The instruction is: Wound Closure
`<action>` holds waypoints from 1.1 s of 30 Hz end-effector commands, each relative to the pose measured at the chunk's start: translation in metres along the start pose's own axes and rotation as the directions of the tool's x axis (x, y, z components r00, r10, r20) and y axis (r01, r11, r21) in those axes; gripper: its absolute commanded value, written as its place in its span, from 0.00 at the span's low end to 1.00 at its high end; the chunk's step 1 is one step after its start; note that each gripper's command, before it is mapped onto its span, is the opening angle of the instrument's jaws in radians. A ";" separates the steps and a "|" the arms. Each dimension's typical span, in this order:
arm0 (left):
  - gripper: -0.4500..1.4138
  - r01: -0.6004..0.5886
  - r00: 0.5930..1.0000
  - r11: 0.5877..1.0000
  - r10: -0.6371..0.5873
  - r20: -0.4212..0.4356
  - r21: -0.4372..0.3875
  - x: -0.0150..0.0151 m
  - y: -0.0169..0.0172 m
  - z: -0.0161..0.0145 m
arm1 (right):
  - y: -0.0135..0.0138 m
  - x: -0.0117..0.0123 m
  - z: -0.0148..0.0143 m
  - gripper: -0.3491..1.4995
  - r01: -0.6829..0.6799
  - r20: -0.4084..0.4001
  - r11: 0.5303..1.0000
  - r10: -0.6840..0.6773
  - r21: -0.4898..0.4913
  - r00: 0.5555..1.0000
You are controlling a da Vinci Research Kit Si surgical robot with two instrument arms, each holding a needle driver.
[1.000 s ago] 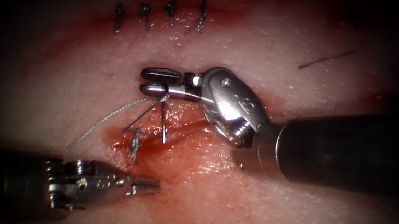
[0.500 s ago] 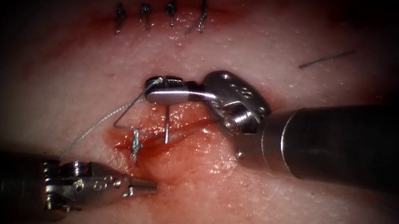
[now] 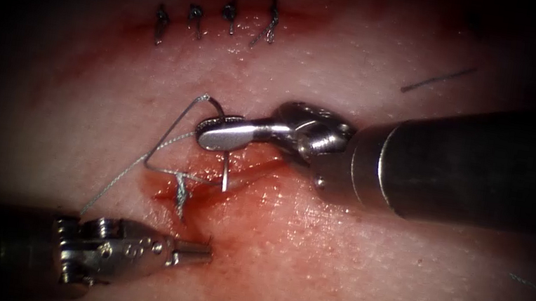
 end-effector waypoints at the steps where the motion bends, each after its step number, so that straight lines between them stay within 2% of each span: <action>1: 0.25 0.000 1.000 1.000 0.000 0.000 -0.003 -0.0001 0.0005 0.0008 | 0.0007 -0.0011 0.0011 0.00 -0.028 0.006 1.000 0.028 0.005 1.000; 5: 0.25 -0.004 1.000 1.000 0.004 -0.001 -0.009 -0.0003 0.0004 0.0003 | -0.0002 -0.0034 0.0009 0.00 -0.158 0.056 0.987 0.157 0.007 0.986; 10: 0.25 -0.008 1.000 1.000 0.008 0.002 -0.009 -0.0007 0.0000 -0.0007 | -0.0009 -0.0049 -0.0003 0.00 -0.213 0.100 0.977 0.215 -0.025 0.972; 18: 0.26 -0.015 1.000 1.000 0.015 -0.022 0.006 -0.0005 0.0002 -0.0010 | -0.0010 -0.0049 -0.0004 0.00 -0.255 0.099 0.967 0.256 -0.019 0.962; 20: 0.32 -0.050 0.997 0.999 0.051 -0.050 0.019 -0.0002 0.0005 -0.0013 | -0.0010 -0.0049 -0.0002 0.00 -0.250 0.096 0.968 0.250 -0.019 0.963; 21: 0.34 -0.077 0.995 0.997 0.079 -0.069 0.029 -0.0001 0.0006 -0.0014 | -0.0010 -0.0046 -0.0003 0.10 -0.212 0.082 0.977 0.213 -0.022 0.974; 22: 0.34 -0.077 0.995 0.997 0.079 -0.069 0.029 -0.0001 0.0006 -0.0014 | -0.0010 -0.0046 -0.0003 0.10 -0.212 0.082 0.977 0.213 -0.022 0.974; 23: 0.35 -0.092 0.992 0.995 0.095 -0.083 0.037 -0.0001 0.0007 -0.0015 | -0.0011 -0.0042 -0.0004 0.27 -0.179 0.061 0.983 0.181 -0.030 0.982; 24: 0.41 -0.137 0.983 0.989 0.142 -0.116 0.052 -0.0001 0.0010 -0.0017 | -0.0011 -0.0029 -0.0009 0.72 -0.084 -0.008 0.994 0.083 -0.067 0.996; 25: 0.41 -0.166 0.976 0.985 0.172 -0.132 0.057 -0.0001 0.0011 -0.0017 | -0.0012 -0.0022 -0.0011 0.82 -0.024 -0.033 0.996 0.021 -0.088 0.999; 26: 0.48 -0.220 0.954 0.973 0.229 -0.192 0.065 -0.0003 0.0013 -0.0017 | -0.0012 -0.0007 -0.0019 0.82 0.147 -0.054 0.981 -0.154 -0.123 0.987; 27: 0.49 -0.240 0.942 0.968 0.250 -0.226 0.069 -0.0003 0.0013 -0.0017 | -0.0011 -0.0001 -0.0023 0.83 0.193 -0.061 0.972 -0.202 -0.138 0.977; 28: 0.49 -0.240 0.942 0.968 0.250 -0.226 0.069 -0.0003 0.0013 -0.0017 | -0.0011 -0.0001 -0.0023 0.83 0.193 -0.061 0.972 -0.202 -0.138 0.977; 29: 0.49 -0.260 0.924 0.962 0.272 -0.270 0.079 -0.0004 0.0012 -0.0017 | -0.0009 0.0004 -0.0027 0.85 0.215 -0.068 0.965 -0.227 -0.151 0.971; 30: 0.42 -0.285 0.890 0.951 0.308 -0.337 0.117 -0.0006 0.0011 -0.0015 | -0.0006 0.0014 -0.0035 0.92 0.216 -0.084 0.961 -0.233 -0.173 0.969; 33: 0.44 -0.324 0.849 0.930 0.366 -0.381 0.172 -0.0007 0.0012 -0.0008 | -0.0003 0.0030 -0.0051 0.98 0.287 -0.105 0.931 -0.316 -0.226 0.943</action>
